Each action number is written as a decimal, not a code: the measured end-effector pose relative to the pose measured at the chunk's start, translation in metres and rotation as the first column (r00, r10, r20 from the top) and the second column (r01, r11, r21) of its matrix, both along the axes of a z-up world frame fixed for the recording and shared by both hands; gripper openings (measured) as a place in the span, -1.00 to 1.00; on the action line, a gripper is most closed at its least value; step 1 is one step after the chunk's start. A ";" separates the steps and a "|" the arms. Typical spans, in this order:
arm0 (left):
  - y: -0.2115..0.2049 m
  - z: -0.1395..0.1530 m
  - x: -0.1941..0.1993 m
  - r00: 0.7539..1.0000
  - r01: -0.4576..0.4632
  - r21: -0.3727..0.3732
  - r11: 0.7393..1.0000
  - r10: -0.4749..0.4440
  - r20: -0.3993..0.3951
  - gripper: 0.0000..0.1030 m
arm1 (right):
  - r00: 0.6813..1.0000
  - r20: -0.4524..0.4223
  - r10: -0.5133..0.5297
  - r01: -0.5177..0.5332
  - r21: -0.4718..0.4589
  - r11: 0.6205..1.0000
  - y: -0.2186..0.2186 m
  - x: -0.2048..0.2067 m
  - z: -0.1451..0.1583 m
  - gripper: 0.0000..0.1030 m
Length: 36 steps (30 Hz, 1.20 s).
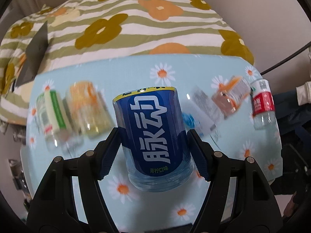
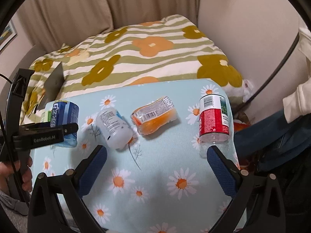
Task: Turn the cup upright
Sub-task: 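Lift the blue cup with the left tool and carry it toward the right tool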
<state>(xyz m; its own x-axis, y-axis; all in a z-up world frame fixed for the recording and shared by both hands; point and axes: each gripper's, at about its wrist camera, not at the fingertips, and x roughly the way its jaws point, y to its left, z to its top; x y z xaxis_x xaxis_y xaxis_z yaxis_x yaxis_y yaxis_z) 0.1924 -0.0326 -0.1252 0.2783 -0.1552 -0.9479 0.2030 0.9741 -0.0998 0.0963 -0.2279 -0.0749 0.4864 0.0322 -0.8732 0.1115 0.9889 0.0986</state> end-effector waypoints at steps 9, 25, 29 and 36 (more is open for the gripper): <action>-0.016 -0.036 -0.071 0.998 -0.034 -0.002 0.999 0.034 -0.048 0.45 | 0.994 -0.016 0.106 -0.106 -0.006 0.994 -0.002 -0.035 -0.017 0.99; -0.034 -0.069 -0.089 0.999 -0.015 0.003 1.000 0.016 -0.049 0.48 | 0.991 -0.072 0.114 -0.113 0.022 0.993 -0.016 -0.053 -0.053 0.99; -0.033 -0.063 -0.090 0.999 -0.030 0.012 0.999 0.030 -0.030 0.87 | 0.991 -0.066 0.114 -0.112 0.028 0.993 -0.018 -0.055 -0.051 0.99; -0.017 -0.023 -0.103 0.993 -0.113 0.032 0.993 0.112 0.036 0.89 | 0.986 -0.032 0.164 -0.162 0.067 0.985 -0.022 -0.054 -0.028 0.99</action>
<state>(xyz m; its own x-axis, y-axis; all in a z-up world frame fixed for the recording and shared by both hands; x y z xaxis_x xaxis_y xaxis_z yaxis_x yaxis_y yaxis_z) 0.0894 -0.0498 -0.1480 0.3243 -0.0895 -0.9417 0.0951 0.9936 -0.0617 0.0421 -0.2500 -0.1029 0.4376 0.1644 -0.8840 -0.0457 0.9859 0.1607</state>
